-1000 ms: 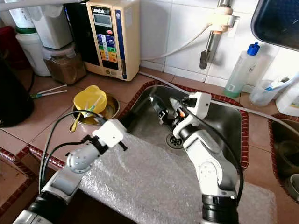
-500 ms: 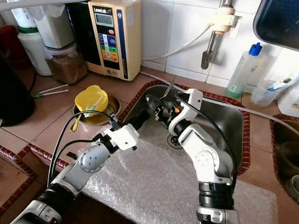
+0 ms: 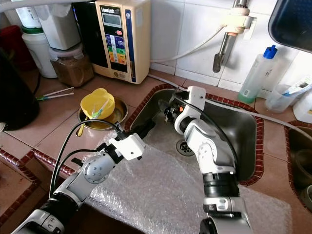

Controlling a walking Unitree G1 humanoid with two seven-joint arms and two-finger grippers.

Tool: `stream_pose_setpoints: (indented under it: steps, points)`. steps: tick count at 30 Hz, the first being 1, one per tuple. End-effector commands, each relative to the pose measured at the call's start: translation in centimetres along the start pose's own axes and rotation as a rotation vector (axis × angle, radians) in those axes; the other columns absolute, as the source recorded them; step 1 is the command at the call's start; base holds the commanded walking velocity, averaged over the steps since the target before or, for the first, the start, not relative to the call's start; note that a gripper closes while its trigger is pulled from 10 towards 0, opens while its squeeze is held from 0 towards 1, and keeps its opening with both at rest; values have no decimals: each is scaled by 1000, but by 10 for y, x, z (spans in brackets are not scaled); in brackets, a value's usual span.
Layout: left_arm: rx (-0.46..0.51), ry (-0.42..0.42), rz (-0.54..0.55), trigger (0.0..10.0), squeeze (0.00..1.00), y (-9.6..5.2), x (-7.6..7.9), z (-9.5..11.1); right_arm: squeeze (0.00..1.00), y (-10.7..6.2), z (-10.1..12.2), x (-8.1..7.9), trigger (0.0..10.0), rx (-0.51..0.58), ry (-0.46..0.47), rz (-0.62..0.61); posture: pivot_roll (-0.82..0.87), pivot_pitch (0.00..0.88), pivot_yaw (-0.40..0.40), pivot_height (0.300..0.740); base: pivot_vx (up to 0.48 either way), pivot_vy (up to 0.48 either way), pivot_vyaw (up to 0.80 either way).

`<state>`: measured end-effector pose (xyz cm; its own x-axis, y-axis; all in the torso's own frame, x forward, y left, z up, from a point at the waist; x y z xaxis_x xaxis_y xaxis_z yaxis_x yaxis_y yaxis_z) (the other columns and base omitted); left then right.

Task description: Kitchen organization

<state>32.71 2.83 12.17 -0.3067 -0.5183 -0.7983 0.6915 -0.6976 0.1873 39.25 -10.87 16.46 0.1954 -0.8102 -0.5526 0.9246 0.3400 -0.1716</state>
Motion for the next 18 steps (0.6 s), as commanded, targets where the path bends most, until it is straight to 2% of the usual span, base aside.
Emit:
stream_pose_setpoints:
  steps: [1,4,5,9,18]
  points:
    - [51,36,10,10000,0,6,-4,9,0,2,2,6,0,-4,21,-46,-12,0,-12,740,0,0,0]
    - [52,47,20,10000,0,7,-5,9,0,3,0,10,0,-18,32,-72,-12,0,-11,740,0,0,0]
    - [53,49,21,10000,0,7,-5,9,0,3,-3,18,0,-37,57,-112,-11,0,-11,740,0,0,0]
    - [55,55,19,10000,0,6,-3,9,0,3,-7,29,0,-56,80,-161,-10,0,-11,740,0,0,0]
    - [73,124,52,10000,0,6,-6,14,0,3,-16,40,0,-80,165,-233,-26,0,-3,740,0,0,0]
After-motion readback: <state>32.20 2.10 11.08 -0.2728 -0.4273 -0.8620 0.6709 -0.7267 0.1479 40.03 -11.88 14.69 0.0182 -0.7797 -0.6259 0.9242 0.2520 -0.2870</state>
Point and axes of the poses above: a point about 5 cm out from each wrist's last joint towards the gripper, its own y axis pointing out of the wrist towards the gripper, its own z axis along the axis of the wrist's last joint, x = y × z, the point moved 4 cm from there along y, pointing out of the wrist towards the gripper, and after that the axes turned 11 degrees about y, right-handed, at the moved point
